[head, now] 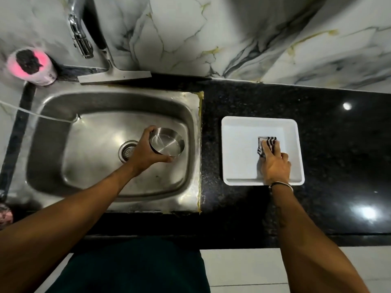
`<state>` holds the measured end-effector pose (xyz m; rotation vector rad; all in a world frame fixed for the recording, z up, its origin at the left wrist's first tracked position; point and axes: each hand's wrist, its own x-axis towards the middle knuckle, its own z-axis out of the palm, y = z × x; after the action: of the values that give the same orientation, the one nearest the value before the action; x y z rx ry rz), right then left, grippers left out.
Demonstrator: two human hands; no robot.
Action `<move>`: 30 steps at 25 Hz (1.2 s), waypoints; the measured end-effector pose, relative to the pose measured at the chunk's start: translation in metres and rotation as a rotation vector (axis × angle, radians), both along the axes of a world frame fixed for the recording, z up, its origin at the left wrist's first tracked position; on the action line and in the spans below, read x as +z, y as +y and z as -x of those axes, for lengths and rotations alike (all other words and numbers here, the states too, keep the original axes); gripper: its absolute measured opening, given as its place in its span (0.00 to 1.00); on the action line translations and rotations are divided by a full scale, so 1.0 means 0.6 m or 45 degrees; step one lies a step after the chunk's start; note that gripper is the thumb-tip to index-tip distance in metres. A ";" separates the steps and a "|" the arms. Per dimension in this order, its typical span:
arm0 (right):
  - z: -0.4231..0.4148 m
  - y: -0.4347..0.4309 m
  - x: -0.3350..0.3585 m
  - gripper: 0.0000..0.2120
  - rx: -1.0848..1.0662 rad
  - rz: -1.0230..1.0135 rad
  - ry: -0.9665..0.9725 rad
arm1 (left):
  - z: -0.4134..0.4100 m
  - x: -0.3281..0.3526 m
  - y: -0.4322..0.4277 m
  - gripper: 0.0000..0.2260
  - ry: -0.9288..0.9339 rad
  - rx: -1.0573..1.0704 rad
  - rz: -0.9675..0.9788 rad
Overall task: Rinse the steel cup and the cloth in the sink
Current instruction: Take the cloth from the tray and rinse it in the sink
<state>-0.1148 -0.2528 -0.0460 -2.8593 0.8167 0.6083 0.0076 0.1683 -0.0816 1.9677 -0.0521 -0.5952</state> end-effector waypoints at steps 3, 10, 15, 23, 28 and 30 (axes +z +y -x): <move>-0.009 0.014 0.016 0.30 -0.086 -0.039 -0.072 | 0.005 0.009 0.001 0.56 0.002 -0.012 -0.003; -0.094 0.293 0.115 0.22 0.367 -0.469 -0.883 | 0.002 0.077 0.039 0.53 -0.090 -0.030 0.080; -0.163 0.539 0.145 0.23 1.022 -0.475 -0.457 | -0.007 0.144 0.141 0.52 -0.183 -0.126 0.195; -0.199 0.685 0.238 0.22 1.200 -0.504 -0.435 | -0.029 0.202 0.296 0.53 -0.265 -0.047 0.220; -0.200 0.727 0.251 0.30 1.362 -0.626 -0.364 | -0.040 0.216 0.344 0.54 -0.217 -0.074 0.284; -0.211 0.728 0.260 0.27 1.546 -0.419 -0.357 | -0.044 0.222 0.358 0.56 -0.223 -0.119 0.245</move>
<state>0.0119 0.1842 0.1102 -2.7121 -1.0452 0.3182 0.0338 0.3834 0.0516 1.8320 -0.3010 -0.4585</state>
